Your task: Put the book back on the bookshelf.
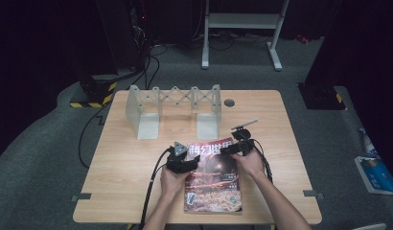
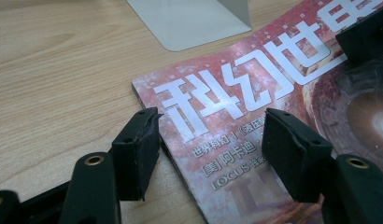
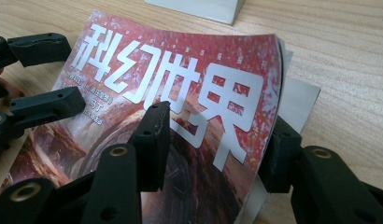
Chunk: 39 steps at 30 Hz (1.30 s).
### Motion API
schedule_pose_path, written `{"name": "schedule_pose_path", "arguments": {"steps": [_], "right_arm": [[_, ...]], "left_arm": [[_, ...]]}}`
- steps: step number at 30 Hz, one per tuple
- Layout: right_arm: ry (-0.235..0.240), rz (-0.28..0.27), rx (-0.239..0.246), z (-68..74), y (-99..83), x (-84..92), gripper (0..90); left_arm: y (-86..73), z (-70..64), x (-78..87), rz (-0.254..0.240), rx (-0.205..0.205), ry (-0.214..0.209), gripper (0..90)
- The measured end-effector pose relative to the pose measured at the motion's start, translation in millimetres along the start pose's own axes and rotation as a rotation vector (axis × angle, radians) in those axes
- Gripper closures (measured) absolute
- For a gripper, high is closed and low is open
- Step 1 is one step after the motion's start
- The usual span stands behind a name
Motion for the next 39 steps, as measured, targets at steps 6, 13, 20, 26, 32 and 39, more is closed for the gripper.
{"name": "schedule_pose_path", "arguments": {"steps": [6,13,20,26,32,39], "right_arm": [[0.003,-0.005,0.02,-0.1,-0.3,2.9,65.8],[0.049,-0.023,0.059,1.9,-0.3,10.3,81.9],[0.092,-0.041,0.094,5.3,-2.0,15.8,85.0],[0.129,-0.085,0.137,10.0,-4.9,23.5,85.4],[0.207,-0.125,0.164,13.9,-7.6,35.2,85.5],[0.244,-0.162,0.204,17.6,-9.7,42.6,85.6]], "left_arm": [[0.3,0.9,-0.1,0.0,-0.002,-0.001,37.0],[0.4,2.2,-0.1,0.01,-0.003,-0.001,31.6],[0.2,3.4,0.4,0.019,0.01,-0.008,20.7],[0.5,4.7,1.1,0.027,0.03,-0.067,13.5],[0.9,4.2,1.3,0.027,0.051,-0.126,10.0],[1.2,4.0,1.2,0.028,0.066,-0.165,7.6]]}}
Point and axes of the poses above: each handheld gripper's, and its own axes: x roughly backward along the jaws, y roughly out of its top, z roughly to its left, the point moved 4 cm from there along -x, roughly forward along the jaws, and after that the axes turned 8 degrees about y, right-handed, at the moved point
